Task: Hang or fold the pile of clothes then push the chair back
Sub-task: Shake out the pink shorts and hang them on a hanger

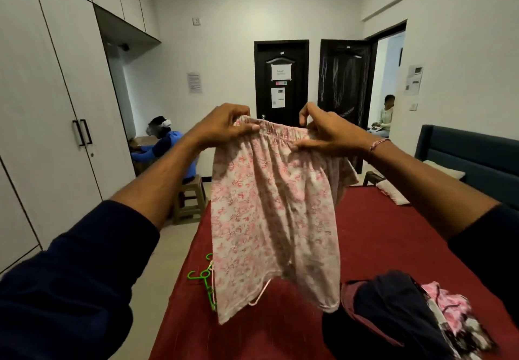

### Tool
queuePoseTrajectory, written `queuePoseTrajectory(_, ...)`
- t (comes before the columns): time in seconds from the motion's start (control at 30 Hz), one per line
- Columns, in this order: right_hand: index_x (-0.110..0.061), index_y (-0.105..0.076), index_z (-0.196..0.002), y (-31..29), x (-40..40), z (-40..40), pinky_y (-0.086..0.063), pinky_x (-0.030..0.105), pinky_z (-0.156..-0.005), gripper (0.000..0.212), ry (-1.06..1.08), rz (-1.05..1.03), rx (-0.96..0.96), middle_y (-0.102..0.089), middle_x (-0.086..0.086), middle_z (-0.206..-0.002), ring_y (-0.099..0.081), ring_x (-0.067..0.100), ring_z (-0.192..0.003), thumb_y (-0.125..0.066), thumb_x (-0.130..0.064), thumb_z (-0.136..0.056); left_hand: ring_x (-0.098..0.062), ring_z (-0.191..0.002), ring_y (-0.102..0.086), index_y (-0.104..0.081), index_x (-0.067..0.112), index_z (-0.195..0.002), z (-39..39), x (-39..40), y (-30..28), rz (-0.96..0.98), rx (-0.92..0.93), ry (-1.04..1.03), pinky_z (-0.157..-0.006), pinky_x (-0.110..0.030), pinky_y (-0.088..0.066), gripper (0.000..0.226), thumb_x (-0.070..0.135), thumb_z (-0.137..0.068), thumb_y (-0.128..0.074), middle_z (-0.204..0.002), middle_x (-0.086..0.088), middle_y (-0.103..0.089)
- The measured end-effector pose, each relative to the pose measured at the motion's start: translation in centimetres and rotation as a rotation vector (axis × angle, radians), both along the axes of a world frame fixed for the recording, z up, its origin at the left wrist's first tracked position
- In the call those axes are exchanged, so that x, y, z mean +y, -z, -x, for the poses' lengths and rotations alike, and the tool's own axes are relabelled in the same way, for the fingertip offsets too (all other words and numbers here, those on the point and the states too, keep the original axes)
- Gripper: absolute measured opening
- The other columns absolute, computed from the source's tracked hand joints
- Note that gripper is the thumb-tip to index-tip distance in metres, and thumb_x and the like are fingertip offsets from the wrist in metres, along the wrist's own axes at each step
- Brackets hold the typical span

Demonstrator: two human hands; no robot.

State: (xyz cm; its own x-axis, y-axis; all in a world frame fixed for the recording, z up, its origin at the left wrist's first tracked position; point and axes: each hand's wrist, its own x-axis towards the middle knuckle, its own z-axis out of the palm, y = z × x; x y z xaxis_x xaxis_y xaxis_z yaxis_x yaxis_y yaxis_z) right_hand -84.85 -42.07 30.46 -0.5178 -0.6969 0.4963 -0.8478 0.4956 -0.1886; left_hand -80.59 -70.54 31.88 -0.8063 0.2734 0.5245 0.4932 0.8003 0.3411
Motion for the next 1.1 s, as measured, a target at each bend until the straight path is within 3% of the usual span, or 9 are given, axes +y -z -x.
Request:
queuePoseTrajectory(0.07, -0.018, -0.038, -0.107, -0.6, -0.1, -0.3, -0.047, 0.039, -0.061, 0.053, 0.000, 0.005, 0.122, -0.062, 0.004, -0.084, -0.058, 0.023, -0.067, -0.069, -0.054, -0.084, -0.007, -0.071, -0.057, -0.055, 0.025, -0.075, -0.3, 0.0, -0.8, 0.018, 0.070, -0.035, -0.063, -0.023, -0.041, 0.027, 0.041, -0.094, -0.066, -0.078, 0.006, -0.062)
queuePoseTrajectory(0.2, -0.022, -0.051, -0.118, -2.1, 0.3, -0.2, -0.052, 0.040, -0.068, 0.029, 0.082, -0.133, 0.234, -0.065, 0.005, -0.100, -0.062, 0.024, -0.082, -0.064, -0.035, -0.096, -0.007, -0.079, -0.063, -0.070, 0.028, -0.089, -0.9, -1.1, -2.0, 0.013, 0.156, -0.085, -0.071, -0.025, -0.047, 0.015, 0.040, -0.095, -0.065, -0.088, 0.007, -0.070)
queuePoseTrajectory(0.33, -0.030, -0.060, -0.126, -3.2, 1.8, 0.4, -0.046, 0.033, -0.076, 0.026, 0.104, -0.240, 0.179, -0.062, -0.004, -0.110, -0.060, 0.013, -0.085, -0.060, -0.025, -0.100, 0.004, -0.102, -0.058, -0.069, 0.020, -0.126, -2.0, -2.4, -2.4, 0.002, 0.145, -0.060, -0.081, -0.002, -0.044, 0.030, 0.028, -0.098, -0.063, -0.120, 0.009, -0.065)
queuePoseTrajectory(0.43, -0.028, -0.058, -0.129, -3.4, 2.1, 0.6, -0.051, 0.038, -0.082, 0.029, 0.112, -0.231, 0.137, -0.063, 0.001, -0.117, -0.062, 0.018, -0.093, -0.057, -0.020, -0.101, 0.007, -0.097, -0.061, -0.061, 0.022, -0.135, -2.6, -2.4, -2.2, -0.041, 0.055, 0.012, -0.084, -0.005, -0.048, 0.037, 0.025, -0.099, -0.059, -0.121, 0.014, -0.064)
queuePoseTrajectory(0.53, -0.023, -0.052, -0.129, -3.4, 2.3, 0.8, -0.053, 0.041, -0.084, 0.027, 0.115, -0.220, 0.118, -0.062, 0.007, -0.119, -0.062, 0.025, -0.098, -0.053, -0.017, -0.103, 0.007, -0.090, -0.067, -0.066, 0.017, -0.128, -3.3, -2.3, -2.0, -0.186, -0.069, 0.089, -0.077, -0.014, -0.055, 0.031, 0.020, -0.097, -0.062, -0.097, 0.023, -0.073)
queuePoseTrajectory(0.6, -0.027, -0.050, -0.128, -3.4, 2.6, 1.1, -0.055, 0.044, -0.084, 0.025, 0.110, -0.236, 0.129, -0.063, 0.009, -0.122, -0.063, 0.028, -0.100, -0.051, -0.019, -0.104, -0.001, -0.089, -0.069, -0.070, 0.014, -0.120, -3.5, -2.7, -2.0, -0.211, -0.145, 0.121, -0.078, -0.020, -0.058, 0.026, 0.017, -0.094, -0.065, -0.093, 0.013, -0.076)
queuePoseTrajectory(0.77, -0.035, -0.044, -0.137, -3.0, 2.6, 1.2, -0.051, 0.042, -0.074, 0.031, 0.185, -0.389, 0.226, -0.066, 0.010, -0.107, -0.061, 0.025, -0.084, -0.044, -0.031, -0.106, -0.025, -0.082, -0.070, -0.078, 0.008, -0.095, -3.2, -4.3, -2.2, 0.112, -0.273, -0.022, -0.083, -0.043, -0.055, 0.035, 0.041, -0.086, -0.067, -0.089, -0.007, -0.077)
queuePoseTrajectory(0.9, -0.042, -0.035, -0.148, -2.7, 2.4, 0.8, -0.057, 0.047, -0.084, 0.044, 0.154, -0.485, 0.302, -0.059, 0.007, -0.127, -0.061, 0.028, -0.104, -0.042, -0.028, -0.106, -0.035, -0.083, -0.068, -0.078, 0.009, -0.089, -2.7, -4.8, -1.9, 0.138, -0.229, -0.103, -0.079, -0.051, -0.054, 0.032, 0.039, -0.089, -0.069, -0.084, -0.007, -0.077)
queuePoseTrajectory(1.1, -0.061, -0.001, -0.149, -1.9, 1.4, -0.1, -0.057, 0.036, -0.077, 0.060, 0.155, -0.697, 0.422, -0.052, 0.001, -0.118, -0.057, 0.018, -0.089, -0.029, -0.028, -0.108, -0.034, -0.080, -0.068, -0.078, 0.006, -0.088, -2.1, -4.9, -2.1, 0.143, -0.128, -0.195, -0.072, -0.050, -0.054, 0.029, 0.035, -0.084, -0.077, -0.081, -0.010, -0.075)
